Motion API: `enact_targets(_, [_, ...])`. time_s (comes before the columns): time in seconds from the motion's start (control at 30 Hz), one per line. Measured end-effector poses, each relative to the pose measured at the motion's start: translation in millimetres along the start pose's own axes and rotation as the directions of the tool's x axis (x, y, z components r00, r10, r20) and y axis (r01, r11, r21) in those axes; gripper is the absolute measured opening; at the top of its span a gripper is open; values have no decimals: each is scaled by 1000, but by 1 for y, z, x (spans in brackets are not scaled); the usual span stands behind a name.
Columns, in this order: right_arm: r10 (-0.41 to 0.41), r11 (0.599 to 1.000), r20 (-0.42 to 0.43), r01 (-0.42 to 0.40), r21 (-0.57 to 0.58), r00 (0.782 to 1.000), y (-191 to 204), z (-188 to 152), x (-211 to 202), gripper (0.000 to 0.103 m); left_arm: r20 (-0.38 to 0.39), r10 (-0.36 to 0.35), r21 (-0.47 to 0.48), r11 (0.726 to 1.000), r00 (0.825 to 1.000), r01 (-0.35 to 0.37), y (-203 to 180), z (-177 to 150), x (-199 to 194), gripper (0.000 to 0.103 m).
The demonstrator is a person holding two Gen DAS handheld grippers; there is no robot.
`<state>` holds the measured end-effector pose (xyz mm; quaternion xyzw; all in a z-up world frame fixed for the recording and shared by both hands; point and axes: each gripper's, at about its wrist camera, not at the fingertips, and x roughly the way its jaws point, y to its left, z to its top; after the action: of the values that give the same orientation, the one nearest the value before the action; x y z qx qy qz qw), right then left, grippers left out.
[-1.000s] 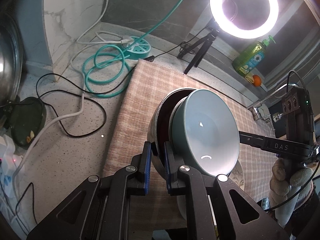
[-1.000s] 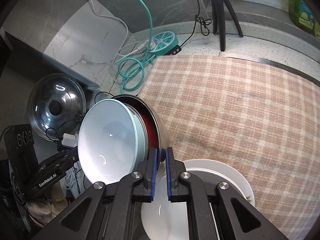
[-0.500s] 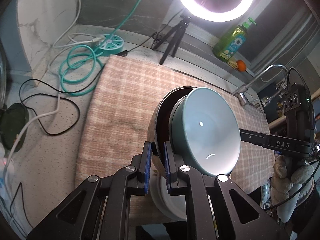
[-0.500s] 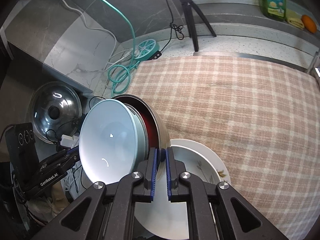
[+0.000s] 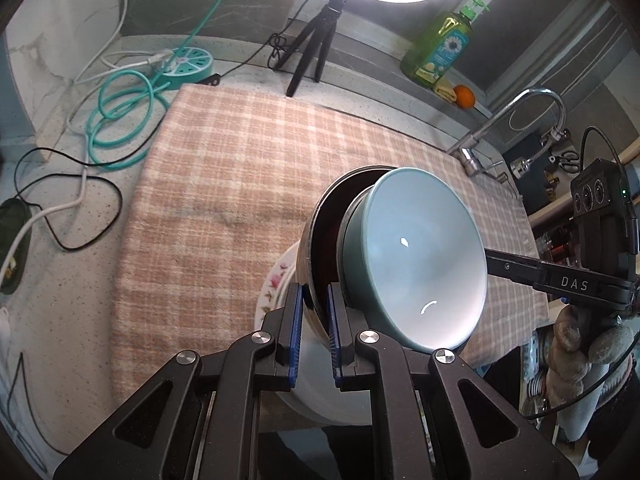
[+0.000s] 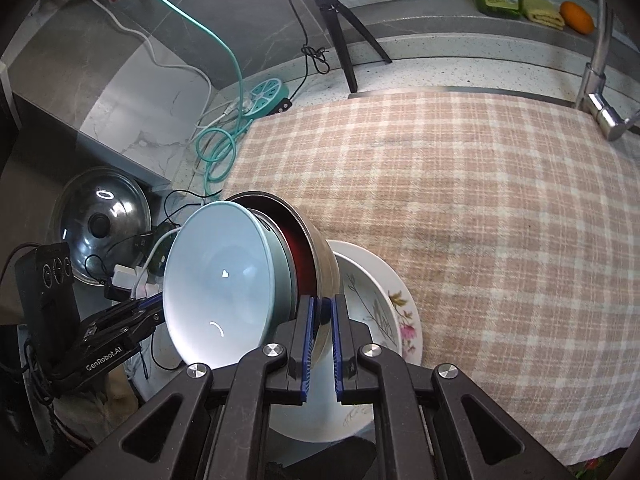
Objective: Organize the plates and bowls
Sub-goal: 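Carry the nested bowl stack over the plate stack with both grippers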
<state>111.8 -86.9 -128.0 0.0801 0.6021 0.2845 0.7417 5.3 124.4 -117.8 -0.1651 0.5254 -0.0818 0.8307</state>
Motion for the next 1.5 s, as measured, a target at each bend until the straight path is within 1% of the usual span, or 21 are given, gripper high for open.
enact_targets(0.43, [-14, 999, -10, 14, 33, 1000, -12, -17, -2, 8, -50, -3, 20, 1000, 999, 4, -10, -16, 12, 10])
enact_targets(0.87, [-14, 999, -42, 16, 42, 999, -13, -23, 12, 8, -55, 11, 23, 1000, 998, -10, -8, -17, 13, 10])
enact_targets(1.27, [-29, 999, -40, 31, 45, 999, -11, -27, 9, 8, -69, -9, 32, 999, 998, 12, -6, -17, 17, 10])
enact_targets(1.5, [-38, 998, -40, 40, 51, 998, -10, -27, 10, 10, -69, -36, 38, 999, 997, 38, -3, -18, 17, 10])
